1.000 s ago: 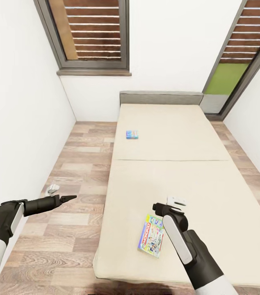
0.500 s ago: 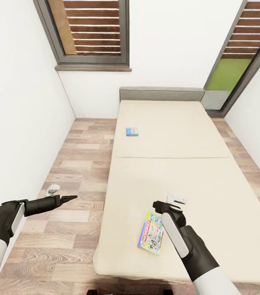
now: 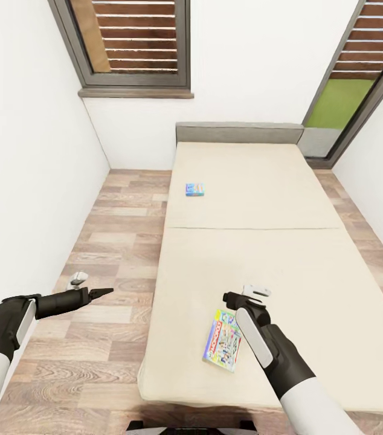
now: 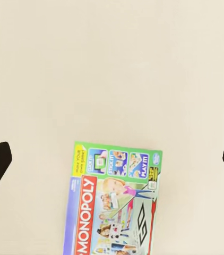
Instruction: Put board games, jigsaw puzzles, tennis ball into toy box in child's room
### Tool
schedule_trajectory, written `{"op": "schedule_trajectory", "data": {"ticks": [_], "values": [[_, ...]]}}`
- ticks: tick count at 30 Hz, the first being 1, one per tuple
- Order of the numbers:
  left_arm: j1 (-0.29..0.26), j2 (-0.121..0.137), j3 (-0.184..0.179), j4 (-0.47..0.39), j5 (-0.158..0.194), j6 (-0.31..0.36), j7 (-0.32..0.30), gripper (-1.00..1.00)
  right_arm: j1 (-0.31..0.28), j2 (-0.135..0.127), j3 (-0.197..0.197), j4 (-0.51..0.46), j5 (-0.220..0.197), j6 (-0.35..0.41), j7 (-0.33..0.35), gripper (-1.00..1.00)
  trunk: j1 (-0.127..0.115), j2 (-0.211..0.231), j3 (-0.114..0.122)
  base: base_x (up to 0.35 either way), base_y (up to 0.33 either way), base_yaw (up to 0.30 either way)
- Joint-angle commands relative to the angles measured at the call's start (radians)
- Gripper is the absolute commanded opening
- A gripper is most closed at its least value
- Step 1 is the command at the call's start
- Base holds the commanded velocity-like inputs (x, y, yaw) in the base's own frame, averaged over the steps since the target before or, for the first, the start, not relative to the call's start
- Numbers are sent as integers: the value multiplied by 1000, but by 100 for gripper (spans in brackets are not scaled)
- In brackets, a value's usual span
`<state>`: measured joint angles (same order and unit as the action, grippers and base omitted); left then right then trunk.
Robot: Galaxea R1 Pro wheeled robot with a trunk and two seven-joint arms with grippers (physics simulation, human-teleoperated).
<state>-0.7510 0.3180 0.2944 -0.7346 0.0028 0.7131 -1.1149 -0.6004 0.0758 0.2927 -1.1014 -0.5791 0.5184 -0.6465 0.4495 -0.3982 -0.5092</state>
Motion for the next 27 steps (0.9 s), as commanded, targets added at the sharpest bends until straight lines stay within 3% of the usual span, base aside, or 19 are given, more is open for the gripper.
{"op": "schedule_trajectory", "data": {"ticks": [1,27], "values": [[-1,0,2,0,0,9,-3,100,-4,0,2,5,-7,2,-8,100,0,-2,-3,0,0,0],[2,2,-3,0,-2,9,-1,100,-21,1,6,16,-7,0,-7,100,0,-2,-46,0,0,0]]}}
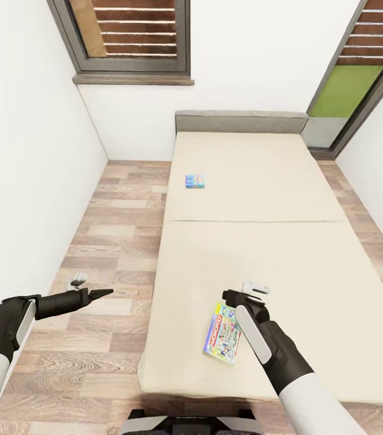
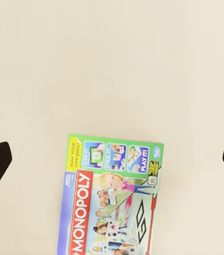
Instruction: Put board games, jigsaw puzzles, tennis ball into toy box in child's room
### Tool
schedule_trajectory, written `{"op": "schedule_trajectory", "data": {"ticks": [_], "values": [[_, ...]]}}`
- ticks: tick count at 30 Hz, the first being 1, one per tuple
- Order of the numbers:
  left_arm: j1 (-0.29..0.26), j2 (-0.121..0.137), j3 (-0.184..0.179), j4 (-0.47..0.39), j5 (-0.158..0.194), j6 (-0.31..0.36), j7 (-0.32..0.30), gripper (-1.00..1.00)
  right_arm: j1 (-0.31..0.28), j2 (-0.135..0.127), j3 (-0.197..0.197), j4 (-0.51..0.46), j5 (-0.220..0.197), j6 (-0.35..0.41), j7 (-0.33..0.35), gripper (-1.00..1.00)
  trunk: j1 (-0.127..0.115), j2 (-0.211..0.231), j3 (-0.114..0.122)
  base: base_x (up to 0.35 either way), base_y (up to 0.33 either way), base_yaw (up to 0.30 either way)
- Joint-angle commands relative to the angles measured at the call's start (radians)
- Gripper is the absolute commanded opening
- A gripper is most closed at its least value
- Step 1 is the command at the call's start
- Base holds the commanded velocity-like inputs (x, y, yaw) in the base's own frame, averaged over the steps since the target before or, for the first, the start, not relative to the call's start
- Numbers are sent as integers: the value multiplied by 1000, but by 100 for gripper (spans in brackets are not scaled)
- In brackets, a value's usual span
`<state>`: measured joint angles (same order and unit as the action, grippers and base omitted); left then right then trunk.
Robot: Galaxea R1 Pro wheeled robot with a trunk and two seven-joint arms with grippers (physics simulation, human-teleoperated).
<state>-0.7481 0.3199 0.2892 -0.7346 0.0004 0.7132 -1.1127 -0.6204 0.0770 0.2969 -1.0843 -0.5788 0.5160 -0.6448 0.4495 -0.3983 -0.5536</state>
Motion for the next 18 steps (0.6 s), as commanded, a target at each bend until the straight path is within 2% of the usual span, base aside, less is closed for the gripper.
{"op": "schedule_trajectory", "data": {"ticks": [1,12,18], "values": [[-1,-1,1,0,0,9,-3,100,-1,-1,1,-2,-8,2,-9,100,0,-2,-3,0,0,0],[0,-7,3,0,1,8,3,100,-2,-4,-6,-2,-9,1,-9,100,0,-2,-21,0,0,0],[0,-5,4,0,1,9,2,100,-30,-7,-14,8,-10,-21,-9,100,0,-2,-31,0,0,0]]}}
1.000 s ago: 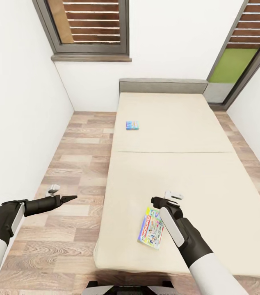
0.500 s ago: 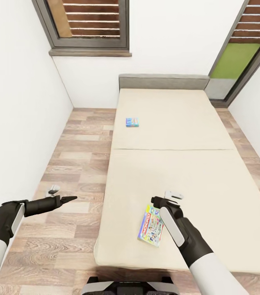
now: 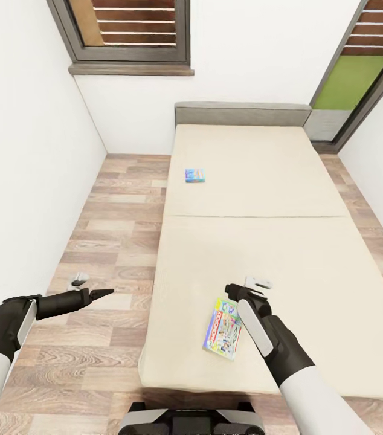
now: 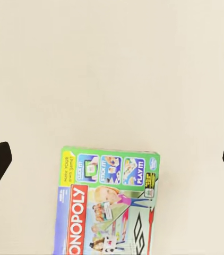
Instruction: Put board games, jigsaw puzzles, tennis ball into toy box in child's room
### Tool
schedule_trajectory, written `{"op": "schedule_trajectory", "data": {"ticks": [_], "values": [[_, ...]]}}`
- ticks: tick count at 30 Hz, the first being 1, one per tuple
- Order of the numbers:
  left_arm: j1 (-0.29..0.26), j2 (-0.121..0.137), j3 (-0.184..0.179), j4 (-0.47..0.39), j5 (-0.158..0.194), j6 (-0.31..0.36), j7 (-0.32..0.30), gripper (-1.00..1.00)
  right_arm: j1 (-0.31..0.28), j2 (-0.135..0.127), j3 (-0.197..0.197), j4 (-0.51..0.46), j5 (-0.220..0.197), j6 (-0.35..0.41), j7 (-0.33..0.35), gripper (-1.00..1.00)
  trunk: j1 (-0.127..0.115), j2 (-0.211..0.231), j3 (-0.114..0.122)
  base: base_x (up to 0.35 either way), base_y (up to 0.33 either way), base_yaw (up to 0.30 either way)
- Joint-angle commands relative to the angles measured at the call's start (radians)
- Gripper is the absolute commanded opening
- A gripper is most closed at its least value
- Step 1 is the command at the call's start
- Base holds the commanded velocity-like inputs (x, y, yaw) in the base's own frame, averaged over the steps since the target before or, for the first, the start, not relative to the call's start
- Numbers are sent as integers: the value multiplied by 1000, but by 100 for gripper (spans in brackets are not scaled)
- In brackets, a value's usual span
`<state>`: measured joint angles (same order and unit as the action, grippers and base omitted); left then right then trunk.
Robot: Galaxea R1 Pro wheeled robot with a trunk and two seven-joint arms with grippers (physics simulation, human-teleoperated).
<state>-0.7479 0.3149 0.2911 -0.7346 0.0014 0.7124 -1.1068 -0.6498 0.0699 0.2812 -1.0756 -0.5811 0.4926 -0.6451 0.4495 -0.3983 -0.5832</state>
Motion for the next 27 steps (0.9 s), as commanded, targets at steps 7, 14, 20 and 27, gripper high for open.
{"op": "schedule_trajectory", "data": {"ticks": [7,14,20,27], "values": [[-1,1,2,0,0,9,-3,100,-31,-1,0,64,-7,-61,-8,100,0,-2,-13,0,0,0],[-1,1,2,0,0,9,-1,100,-42,-5,0,86,-6,-76,-8,100,0,-2,-24,0,0,0],[-1,3,5,0,0,9,-2,100,-48,1,0,90,-4,-79,-8,100,0,-2,-34,0,0,0],[-1,3,5,0,0,9,-2,100,-55,1,0,91,-3,-80,-8,100,0,-2,-46,0,0,0]]}}
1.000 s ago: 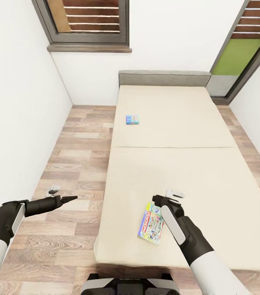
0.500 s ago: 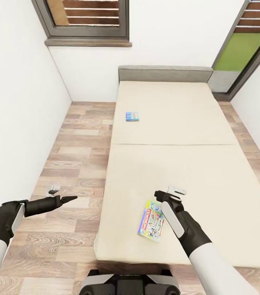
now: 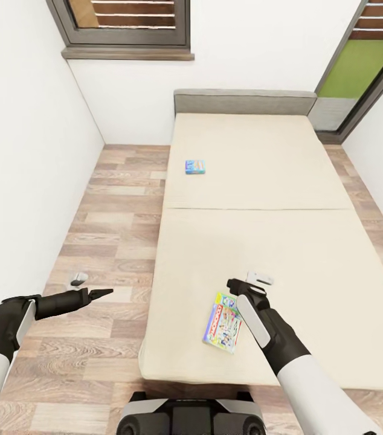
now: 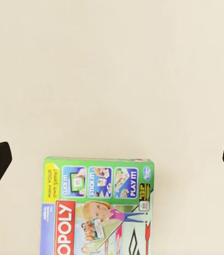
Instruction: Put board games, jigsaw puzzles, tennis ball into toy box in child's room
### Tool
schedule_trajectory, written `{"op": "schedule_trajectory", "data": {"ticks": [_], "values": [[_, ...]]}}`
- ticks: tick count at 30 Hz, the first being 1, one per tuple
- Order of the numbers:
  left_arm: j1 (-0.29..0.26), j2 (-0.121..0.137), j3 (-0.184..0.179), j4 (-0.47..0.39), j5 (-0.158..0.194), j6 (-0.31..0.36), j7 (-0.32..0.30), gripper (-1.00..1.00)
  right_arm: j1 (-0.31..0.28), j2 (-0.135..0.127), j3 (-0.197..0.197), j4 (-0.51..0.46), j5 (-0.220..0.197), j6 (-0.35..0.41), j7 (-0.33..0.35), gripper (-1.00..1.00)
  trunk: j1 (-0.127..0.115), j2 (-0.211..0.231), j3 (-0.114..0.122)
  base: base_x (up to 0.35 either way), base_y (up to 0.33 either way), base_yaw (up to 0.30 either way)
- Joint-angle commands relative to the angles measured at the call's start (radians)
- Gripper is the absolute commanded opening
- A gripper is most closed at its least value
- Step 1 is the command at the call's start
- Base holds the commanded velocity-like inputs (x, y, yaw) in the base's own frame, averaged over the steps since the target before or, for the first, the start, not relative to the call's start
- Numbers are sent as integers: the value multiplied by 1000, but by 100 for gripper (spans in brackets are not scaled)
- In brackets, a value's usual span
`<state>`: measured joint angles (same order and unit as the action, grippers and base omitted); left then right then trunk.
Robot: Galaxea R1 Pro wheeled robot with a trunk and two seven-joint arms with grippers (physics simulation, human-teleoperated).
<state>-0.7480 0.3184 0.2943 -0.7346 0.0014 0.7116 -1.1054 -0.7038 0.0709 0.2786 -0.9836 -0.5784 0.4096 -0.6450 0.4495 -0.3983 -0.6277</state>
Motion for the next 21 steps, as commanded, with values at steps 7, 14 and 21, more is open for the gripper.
{"op": "schedule_trajectory", "data": {"ticks": [7,14,21], "values": [[-1,0,2,0,0,9,-3,100,-12,-1,2,0,-8,1,-8,100,0,-2,-13,0,0,0],[-1,-1,2,0,0,9,-1,100,-24,-7,2,5,-9,-1,-7,100,0,-2,-24,0,0,0],[-1,2,2,0,0,8,1,100,-38,-9,2,7,-10,-12,-7,100,0,-2,-36,0,0,0]]}}
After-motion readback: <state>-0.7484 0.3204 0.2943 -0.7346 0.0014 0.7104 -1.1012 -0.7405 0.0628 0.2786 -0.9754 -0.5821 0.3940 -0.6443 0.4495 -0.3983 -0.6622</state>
